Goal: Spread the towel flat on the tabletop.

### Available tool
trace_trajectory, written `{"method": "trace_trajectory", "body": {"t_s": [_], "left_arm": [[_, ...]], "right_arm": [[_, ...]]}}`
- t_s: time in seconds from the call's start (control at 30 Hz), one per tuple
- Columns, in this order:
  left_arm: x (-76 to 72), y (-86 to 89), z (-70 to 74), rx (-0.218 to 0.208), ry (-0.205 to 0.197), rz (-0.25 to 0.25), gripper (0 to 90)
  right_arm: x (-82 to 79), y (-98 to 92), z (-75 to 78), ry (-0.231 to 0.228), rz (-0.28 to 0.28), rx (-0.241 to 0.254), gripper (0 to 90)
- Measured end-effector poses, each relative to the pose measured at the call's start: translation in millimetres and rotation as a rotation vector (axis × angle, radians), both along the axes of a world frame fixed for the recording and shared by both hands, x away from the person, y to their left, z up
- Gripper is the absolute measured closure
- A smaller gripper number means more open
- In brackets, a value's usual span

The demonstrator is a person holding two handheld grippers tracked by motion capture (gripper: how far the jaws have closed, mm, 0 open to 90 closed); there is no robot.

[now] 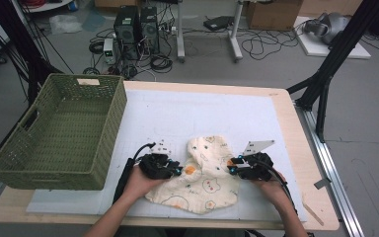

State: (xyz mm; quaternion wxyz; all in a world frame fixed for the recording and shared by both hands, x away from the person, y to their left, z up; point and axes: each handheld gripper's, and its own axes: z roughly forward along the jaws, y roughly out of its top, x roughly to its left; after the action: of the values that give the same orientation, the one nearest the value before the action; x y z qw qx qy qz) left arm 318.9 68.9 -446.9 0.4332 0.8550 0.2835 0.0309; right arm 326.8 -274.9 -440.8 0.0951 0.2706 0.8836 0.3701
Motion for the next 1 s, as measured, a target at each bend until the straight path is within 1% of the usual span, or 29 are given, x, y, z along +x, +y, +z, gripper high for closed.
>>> {"method": "trace_trajectory", "body": {"t_s": [0.03, 0.07, 0.13, 0.17, 0.2, 0.23, 0.27, 0.33, 0.37, 0.43, 0.47, 0.53, 0.57, 0.67, 0.7, 0.73, 0.77, 0.83, 0.93, 0.97, 1.0], "left_arm": [[-0.4, -0.9, 0.1, -0.001, -0.007, -0.003, 83.4], [-0.5, -0.9, 0.6, 0.008, -0.012, -0.011, 85.9], [-0.8, 0.7, 1.5, 0.007, -0.014, -0.003, 87.3], [-1.7, 2.1, 2.7, 0.014, -0.025, 0.012, 87.6], [-2.9, 4.6, 4.5, 0.013, -0.041, 0.026, 87.8], [-4.6, 8.1, 6.8, 0.003, -0.056, 0.045, 87.9], [-6.6, 12.4, 9.2, -0.007, -0.068, 0.064, 87.9], [-11.1, 22.5, 14.4, -0.017, -0.095, 0.095, 88.0], [-13.7, 28.6, 16.6, -0.025, -0.104, 0.115, 88.0], [-19.2, 42.0, 20.5, -0.047, -0.114, 0.164, 88.0], [-22.4, 48.2, 22.2, -0.06, -0.12, 0.195, 88.1], [-28.7, 59.8, 27.5, -0.06, -0.148, 0.236, 88.0], [-32.1, 64.7, 30.4, -0.071, -0.163, 0.26, 88.0], [-41.5, 75.6, 39.7, -0.083, -0.205, 0.304, 88.0], [-44.3, 77.7, 41.6, -0.097, -0.204, 0.31, 88.1], [-46.3, 78.5, 42.4, -0.104, -0.197, 0.308, 88.0], [-48.5, 78.4, 42.3, -0.102, -0.191, 0.299, 88.0], [-52.8, 74.2, 38.8, -0.103, -0.172, 0.272, 87.9], [-55.7, 63.9, 30.6, -0.099, -0.128, 0.183, 86.5], [-55.8, 60.5, 28.6, -0.107, -0.117, 0.162, 84.2], [-55.3, 58.4, 27.9, -0.105, -0.123, 0.145, 80.8]], "right_arm": [[1.1, -0.2, -0.3, 0.001, -0.003, 0.007, 64.6], [1.7, -0.2, -0.4, -0.002, -0.006, 0.005, 66.2], [2.6, 0.3, -0.8, -0.005, -0.005, 0.002, 70.3], [3.0, 0.7, -1.0, -0.005, -0.005, 0.001, 74.2], [3.6, 1.2, -1.1, 0.003, 0.005, 0.007, 80.1], [3.9, 2.0, -0.8, 0.01, 0.014, 0.01, 84.8], [4.3, 3.3, -0.7, 0.008, 0.021, 0.007, 87.9], [4.9, 7.6, 0.7, -0.005, 0.032, -0.001, 88.4], [5.5, 10.5, 1.6, -0.009, 0.038, 0.003, 88.6], [7.0, 17.3, 3.9, -0.023, 0.048, 0.003, 88.6], [8.0, 20.4, 5.2, -0.032, 0.05, 0.007, 88.7], [10.5, 25.9, 8.3, -0.043, 0.053, 0.024, 88.6], [11.9, 28.1, 10.0, -0.051, 0.055, 0.031, 88.6], [14.2, 32.2, 16.3, -0.074, 0.056, 0.054, 88.7], [14.4, 32.7, 17.8, -0.077, 0.057, 0.06, 88.7], [13.9, 32.6, 18.9, -0.074, 0.059, 0.063, 88.7], [13.5, 32.2, 19.2, -0.071, 0.062, 0.065, 88.6], [12.1, 30.6, 18.7, -0.062, 0.064, 0.047, 88.7], [13.5, 26.2, 16.8, -0.044, 0.051, 0.041, 88.6], [14.4, 25.3, 15.4, -0.036, 0.049, 0.036, 88.6], [14.4, 24.9, 14.0, -0.021, 0.05, 0.029, 88.6]]}}
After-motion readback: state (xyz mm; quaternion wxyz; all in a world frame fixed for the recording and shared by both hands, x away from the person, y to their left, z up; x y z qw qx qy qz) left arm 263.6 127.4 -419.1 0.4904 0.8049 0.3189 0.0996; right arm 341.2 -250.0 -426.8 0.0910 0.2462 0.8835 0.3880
